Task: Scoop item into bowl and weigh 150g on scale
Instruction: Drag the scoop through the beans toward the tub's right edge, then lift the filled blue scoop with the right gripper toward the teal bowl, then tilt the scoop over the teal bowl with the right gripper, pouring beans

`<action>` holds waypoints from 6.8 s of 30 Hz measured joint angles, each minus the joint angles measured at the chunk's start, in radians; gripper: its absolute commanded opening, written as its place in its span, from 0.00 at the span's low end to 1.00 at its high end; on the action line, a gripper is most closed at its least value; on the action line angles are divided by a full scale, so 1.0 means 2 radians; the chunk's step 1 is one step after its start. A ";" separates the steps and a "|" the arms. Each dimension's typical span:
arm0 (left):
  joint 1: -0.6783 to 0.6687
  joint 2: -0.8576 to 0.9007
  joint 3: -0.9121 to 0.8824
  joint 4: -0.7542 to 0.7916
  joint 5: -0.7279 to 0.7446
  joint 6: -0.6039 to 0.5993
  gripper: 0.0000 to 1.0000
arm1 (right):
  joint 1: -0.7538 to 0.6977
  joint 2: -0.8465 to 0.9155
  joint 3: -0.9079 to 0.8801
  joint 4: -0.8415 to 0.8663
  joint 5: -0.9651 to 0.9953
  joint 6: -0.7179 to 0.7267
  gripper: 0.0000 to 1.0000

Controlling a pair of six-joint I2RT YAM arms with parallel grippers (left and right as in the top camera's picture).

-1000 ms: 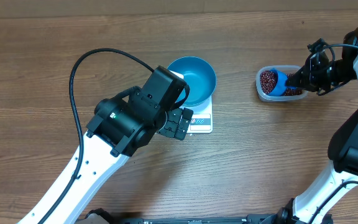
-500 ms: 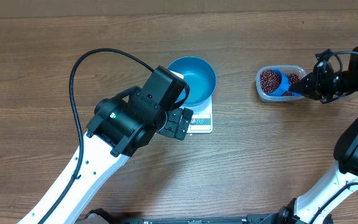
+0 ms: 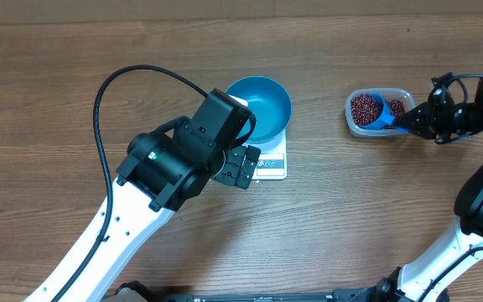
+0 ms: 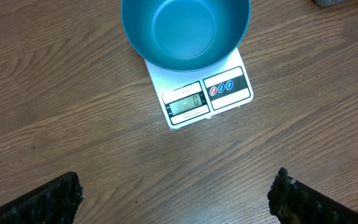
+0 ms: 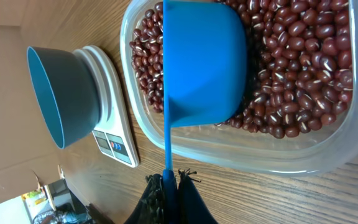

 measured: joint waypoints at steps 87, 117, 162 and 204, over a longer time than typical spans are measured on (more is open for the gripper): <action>0.000 0.000 0.000 0.000 0.000 0.000 0.99 | -0.092 0.006 -0.081 -0.031 -0.179 -0.094 0.04; 0.000 0.000 0.000 0.000 0.000 0.000 1.00 | -0.092 0.006 -0.083 -0.173 -0.278 -0.264 0.04; 0.000 0.000 0.000 -0.001 0.000 0.000 1.00 | 0.250 0.007 0.068 0.118 -0.224 -0.041 0.04; 0.000 0.000 0.000 -0.001 0.000 0.000 0.99 | 0.319 -0.066 0.068 0.129 0.032 -0.036 0.04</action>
